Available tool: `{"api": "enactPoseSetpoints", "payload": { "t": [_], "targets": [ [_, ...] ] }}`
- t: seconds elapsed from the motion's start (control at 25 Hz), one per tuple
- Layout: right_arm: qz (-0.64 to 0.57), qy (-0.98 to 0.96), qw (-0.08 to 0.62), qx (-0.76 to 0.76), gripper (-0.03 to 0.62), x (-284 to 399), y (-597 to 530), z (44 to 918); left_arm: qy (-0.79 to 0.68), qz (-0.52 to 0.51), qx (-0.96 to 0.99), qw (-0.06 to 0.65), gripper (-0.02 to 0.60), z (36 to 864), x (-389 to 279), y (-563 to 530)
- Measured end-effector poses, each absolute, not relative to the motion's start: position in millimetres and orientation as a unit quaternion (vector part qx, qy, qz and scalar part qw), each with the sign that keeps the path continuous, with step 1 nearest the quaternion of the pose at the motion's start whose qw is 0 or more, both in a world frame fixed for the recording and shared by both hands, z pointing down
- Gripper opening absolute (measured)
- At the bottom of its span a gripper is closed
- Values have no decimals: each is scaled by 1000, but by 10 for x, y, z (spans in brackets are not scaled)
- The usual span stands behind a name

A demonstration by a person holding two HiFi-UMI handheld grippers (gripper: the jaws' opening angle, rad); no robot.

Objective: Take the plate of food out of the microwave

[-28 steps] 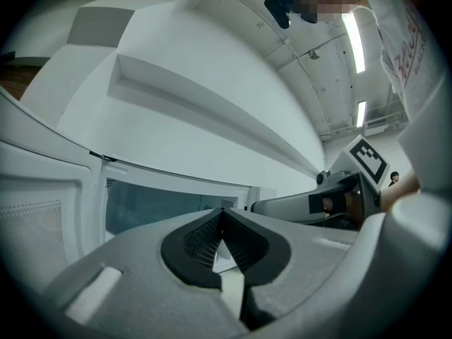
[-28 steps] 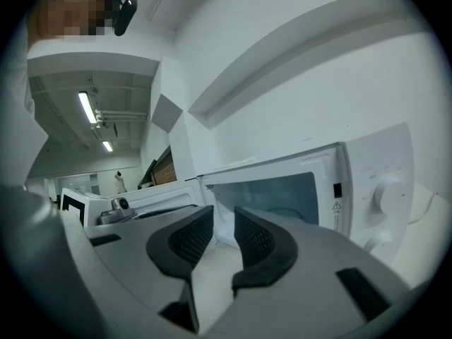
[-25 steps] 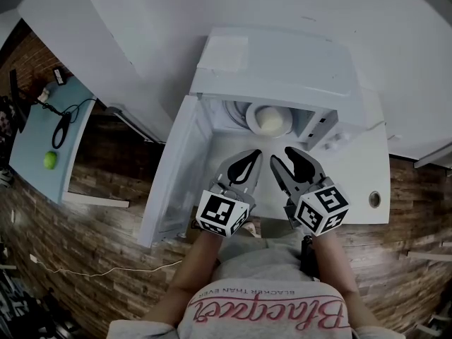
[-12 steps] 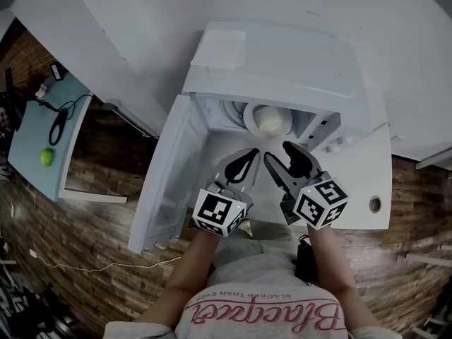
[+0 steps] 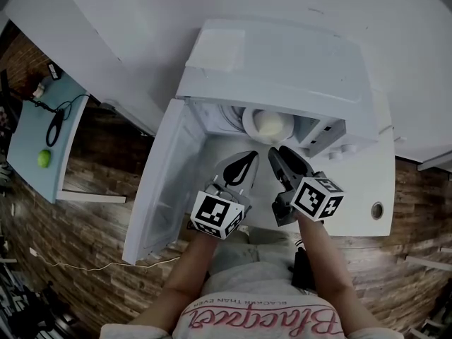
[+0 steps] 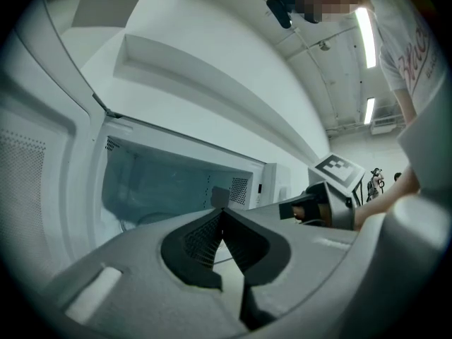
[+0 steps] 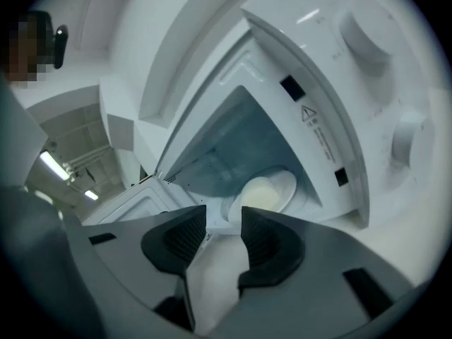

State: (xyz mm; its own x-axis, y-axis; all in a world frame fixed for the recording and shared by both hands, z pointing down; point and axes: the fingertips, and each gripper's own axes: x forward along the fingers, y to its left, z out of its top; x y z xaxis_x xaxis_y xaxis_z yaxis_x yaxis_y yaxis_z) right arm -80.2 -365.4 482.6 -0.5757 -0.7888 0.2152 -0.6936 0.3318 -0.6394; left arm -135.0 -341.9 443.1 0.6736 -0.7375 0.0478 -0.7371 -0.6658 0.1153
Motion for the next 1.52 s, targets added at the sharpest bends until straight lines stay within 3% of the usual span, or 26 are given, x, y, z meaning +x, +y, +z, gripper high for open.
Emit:
{"api": "enactPoseSetpoints", "payload": {
  "t": [0.28,0.8,1.08,1.36,1.52],
  "targets": [
    [-529,702,184,-440,158,-720,-3848,5118,-409,17,910,68,5,4553,-1379,-3498],
    [-601,607,228,-467,158,-662,-4131,5493,-410,20,908,87,5,4667,-1411,-3650],
    [-631,570,234,-471,156,-646,-4179,5567,-411,16,907,92,5,4678,-1400,-3733],
    [-642,534,171,-523,121,-633,-4184,5640,-417,12,904,99,5,4679,-1400,-3790],
    [-662,512,173,-520,112,-623,-4186,5645,-417,14,903,99,5,4700,-1401,-3785]
  ]
}}
